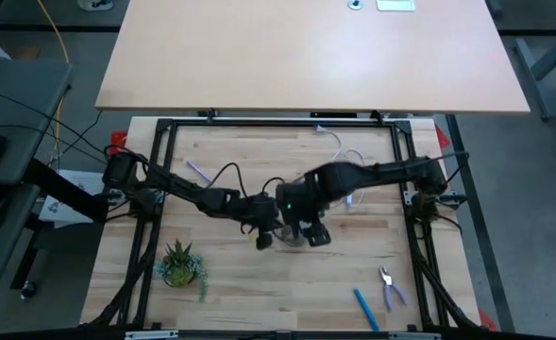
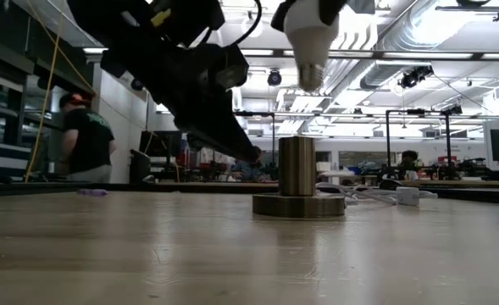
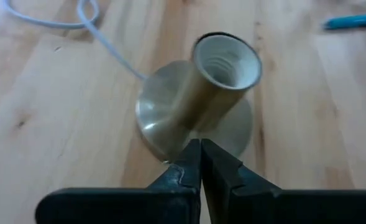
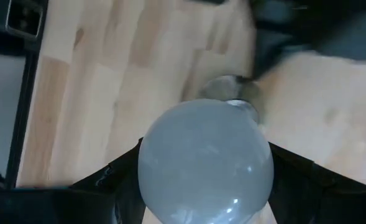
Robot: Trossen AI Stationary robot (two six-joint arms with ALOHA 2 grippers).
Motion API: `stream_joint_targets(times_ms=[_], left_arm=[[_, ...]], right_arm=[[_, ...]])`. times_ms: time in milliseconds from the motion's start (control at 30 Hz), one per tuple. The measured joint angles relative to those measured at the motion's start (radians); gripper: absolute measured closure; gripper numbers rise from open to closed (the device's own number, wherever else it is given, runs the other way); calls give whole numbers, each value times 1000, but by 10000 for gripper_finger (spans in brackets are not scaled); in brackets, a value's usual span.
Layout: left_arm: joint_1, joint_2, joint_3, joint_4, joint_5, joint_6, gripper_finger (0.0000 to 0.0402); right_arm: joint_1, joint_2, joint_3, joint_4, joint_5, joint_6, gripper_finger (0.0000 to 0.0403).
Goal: Screw lightbulb
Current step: Insert the lightbulb in the lamp
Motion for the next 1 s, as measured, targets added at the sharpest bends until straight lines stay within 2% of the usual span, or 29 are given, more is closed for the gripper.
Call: stream_joint_targets(times_ms=[100,267,367,533,733,1000], left_arm=[[-5,0,0,0,-12,12,401],[-8,0,0,2,-16,112,401],[0,0,0,5,-18,184,401],[27,42,1,37,-8,243,401],[40,99,0,99,38,247,401],[31,94,1,142,68,258,401]], right_arm=[[27,-20,-95,79,0,29,151],[40,-71,-205,188,96,159,151],[40,-74,-206,185,138,178,151],[38,-74,-206,194,144,205,151],[32,-73,-207,197,167,212,151],[5,-54,-207,201,164,215,151]])
